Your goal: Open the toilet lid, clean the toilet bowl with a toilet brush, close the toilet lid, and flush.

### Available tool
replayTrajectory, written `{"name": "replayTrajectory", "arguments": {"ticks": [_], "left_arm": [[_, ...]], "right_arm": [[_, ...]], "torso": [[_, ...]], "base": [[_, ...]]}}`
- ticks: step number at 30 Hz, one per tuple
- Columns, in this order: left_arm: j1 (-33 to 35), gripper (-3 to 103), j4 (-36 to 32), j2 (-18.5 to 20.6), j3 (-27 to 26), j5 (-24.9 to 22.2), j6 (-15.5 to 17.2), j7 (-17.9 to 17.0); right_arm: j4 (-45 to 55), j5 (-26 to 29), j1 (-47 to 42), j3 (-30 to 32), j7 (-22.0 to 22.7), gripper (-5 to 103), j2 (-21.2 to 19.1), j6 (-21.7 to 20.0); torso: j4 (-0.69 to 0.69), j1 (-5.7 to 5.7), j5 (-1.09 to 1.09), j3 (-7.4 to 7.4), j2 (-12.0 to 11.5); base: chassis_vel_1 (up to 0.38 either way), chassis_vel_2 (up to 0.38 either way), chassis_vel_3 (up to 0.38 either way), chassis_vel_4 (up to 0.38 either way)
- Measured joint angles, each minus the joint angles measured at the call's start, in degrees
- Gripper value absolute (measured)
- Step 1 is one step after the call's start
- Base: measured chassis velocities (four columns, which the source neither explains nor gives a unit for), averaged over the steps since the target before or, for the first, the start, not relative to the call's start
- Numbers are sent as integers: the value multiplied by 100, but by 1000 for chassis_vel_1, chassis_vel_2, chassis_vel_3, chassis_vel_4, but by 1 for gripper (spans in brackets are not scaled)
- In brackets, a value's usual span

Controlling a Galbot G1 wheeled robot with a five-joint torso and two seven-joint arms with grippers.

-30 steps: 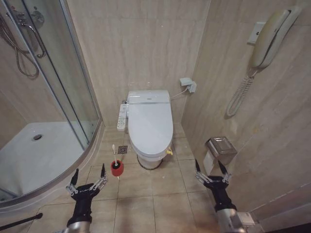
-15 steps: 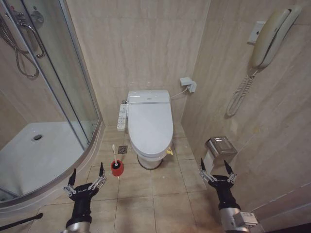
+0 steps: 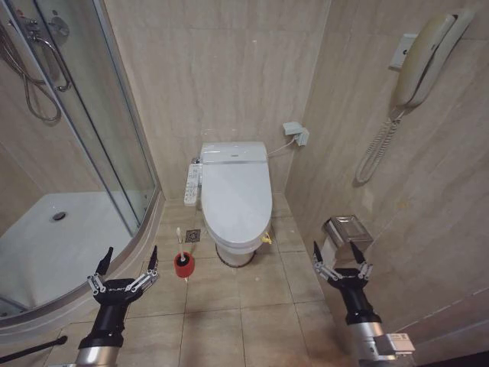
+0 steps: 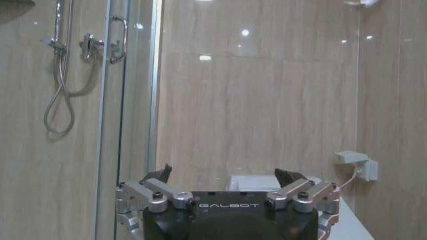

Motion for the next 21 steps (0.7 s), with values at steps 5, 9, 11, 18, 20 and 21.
{"name": "replayTrajectory", "arguments": {"ticks": [5, 9, 11, 18, 20, 21], "left_arm": [[-12, 100, 54, 47, -46, -26, -48, 21], [-31, 100, 140, 80, -59, -38, -80, 21], [-42, 100, 173, 82, -57, -38, -89, 21], [-101, 100, 339, 82, 6, -35, -113, 21], [-119, 100, 405, 88, 19, -34, -124, 24], [-123, 100, 421, 92, 20, -34, -127, 25]], "right_arm": [[-69, -7, 72, -68, -187, 100, 102, 105], [-97, 62, 106, -78, -291, 100, 152, 188], [-110, 81, 114, -78, -304, 100, 164, 204], [-148, 144, 173, -47, -327, 100, 212, 239], [-166, 167, 207, -30, -327, 100, 245, 239], [-174, 170, 216, -30, -327, 100, 254, 239]], "torso": [[0, 0, 0, 0, 0], [0, -1, 0, 0, 0], [0, -1, 0, 0, 0], [0, -1, 0, 0, 0], [0, 1, 0, 0, 0], [1, 2, 1, 0, 0]], "base": [[0, 0, 0, 0], [0, 0, 0, 0], [-13, 31, 11, -23], [-108, 91, 115, -113], [-178, 190, 202, -167], [-205, 208, 205, -230]]}}
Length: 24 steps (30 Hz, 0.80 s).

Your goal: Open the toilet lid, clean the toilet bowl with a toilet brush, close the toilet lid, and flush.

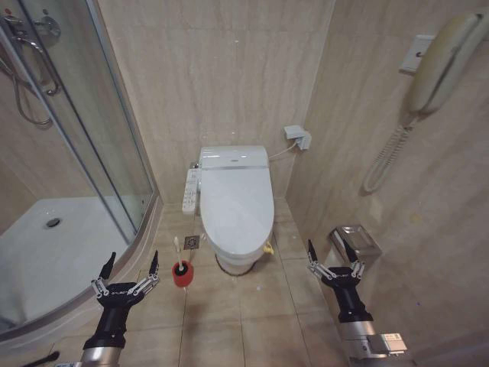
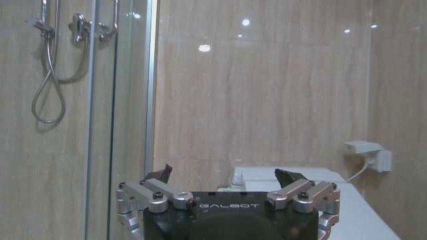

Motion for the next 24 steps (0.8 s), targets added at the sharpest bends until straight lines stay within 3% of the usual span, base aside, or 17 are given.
{"name": "replayTrajectory", "arguments": {"ticks": [5, 7, 12, 13, 15, 20, 24], "left_arm": [[-28, 100, 76, 30, -3, -16, -14, 2], [-47, 100, 118, 47, -13, -29, -27, 3], [-58, 100, 207, 52, -34, -39, -91, 5], [-63, 100, 215, 53, -34, -43, -98, 5], [-68, 100, 223, 52, -34, -44, -102, 7], [-107, 100, 276, 18, 11, -43, -109, 14], [-142, 100, 350, -7, 72, -31, -129, 18]], "right_arm": [[-38, 2, 30, -2, 4, 100, 52, 0], [-48, 2, 35, -16, 10, 100, 77, 0], [-90, -19, 86, -68, 2, 100, 112, 84], [-90, -22, 85, -76, -9, 100, 126, 117], [-90, -29, 78, -82, -20, 100, 135, 143], [-82, -65, -16, -93, -29, 100, 125, 236], [-48, -154, -182, -140, -11, 100, 116, 240]], "torso": [[1, 0, 0, 0, -1], [-5, -1, -4, -1, 0], [4, 3, -1, 2, -2], [-3, 4, -2, 2, -2], [-3, 5, -2, 2, -2], [4, 0, 0, 0, -2], [-3, -6, 0, -2, 1]], "base": [[-216, 228, 235, -254], [-303, 260, 258, -269], [-268, 281, 286, -299], [-244, 281, 243, -233], [-234, 287, 243, -207], [-67, 109, 50, -11], [36, -31, -24, 58]]}}
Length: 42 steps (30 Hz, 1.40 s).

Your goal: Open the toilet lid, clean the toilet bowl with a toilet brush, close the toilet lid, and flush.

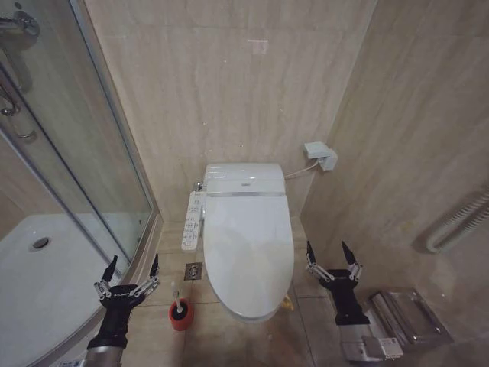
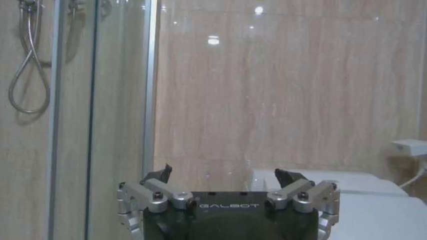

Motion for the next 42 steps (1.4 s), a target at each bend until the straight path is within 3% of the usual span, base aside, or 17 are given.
{"name": "replayTrajectory", "arguments": {"ticks": [7, 19, 26, 42], "left_arm": [[-100, 100, 183, 68, 38, -20, -36, 1], [-200, 100, 354, 316, -93, -306, -88, -13], [-261, 100, 481, 371, -105, -413, -137, -21], [-289, 100, 596, 505, -205, -495, -128, -36]], "right_arm": [[15, -132, -295, -289, 148, 100, -124, -118], [-1593, -806, -265, -979, 566, 100, -392, 136], [-2251, -1127, -223, -1156, 659, 100, -171, 405], [-3736, -1019, 802, -1007, 492, 100, 83, 715]], "torso": [[1, 0, -2, 0, 1], [2, 4, 0, 2, -1], [1, 4, -1, 2, -1], [2, 4, -1, 2, -1]], "base": [[21, -40, -28, 20], [0, 0, 0, 0], [0, 0, 0, 0], [0, 0, 0, 0]]}}
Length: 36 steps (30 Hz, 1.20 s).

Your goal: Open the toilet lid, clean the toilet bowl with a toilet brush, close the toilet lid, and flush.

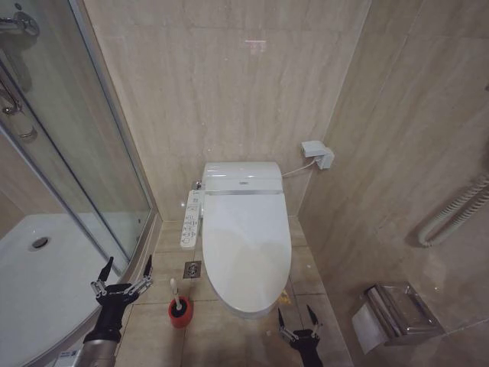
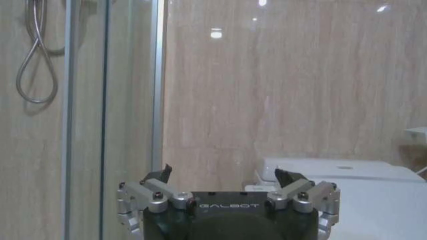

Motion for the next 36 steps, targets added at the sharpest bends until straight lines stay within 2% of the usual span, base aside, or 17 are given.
{"name": "replayTrajectory", "arguments": {"ticks": [15, 24, 25, 31, 32, 36], "left_arm": [[43, 100, 64, -43, -137, 11, -45, -4], [60, 100, 64, -118, -140, 65, -41, -5], [63, 100, 63, -130, -143, 76, -38, -5], [80, 100, 32, -171, -165, 114, -31, -5], [82, 100, 28, -180, -166, 124, -31, -5], [85, 100, 24, -208, -154, 158, -30, -4]], "right_arm": [[-844, 207, 534, 19, -264, 100, -32, 337], [-871, 423, 623, -26, -420, 100, -43, 463], [-868, 452, 634, -40, -451, 94, -43, 480], [-904, 487, 667, -72, -552, 94, -68, 519], [-914, 485, 672, -75, -562, 68, -70, 522], [-924, 498, 676, -77, -576, 68, -77, 528]], "torso": [[0, 0, 1, 0, 0], [0, 0, 1, 0, 0], [-1, 0, 0, 0, 0], [0, 0, 0, 0, 0], [1, 0, 1, 0, 0], [1, 0, 1, 0, 0]], "base": [[0, 0, 0, 0], [0, 0, 0, 0], [0, 0, 0, 0], [0, 0, 0, 0], [0, 0, 0, 0], [0, 0, 0, 0]]}}
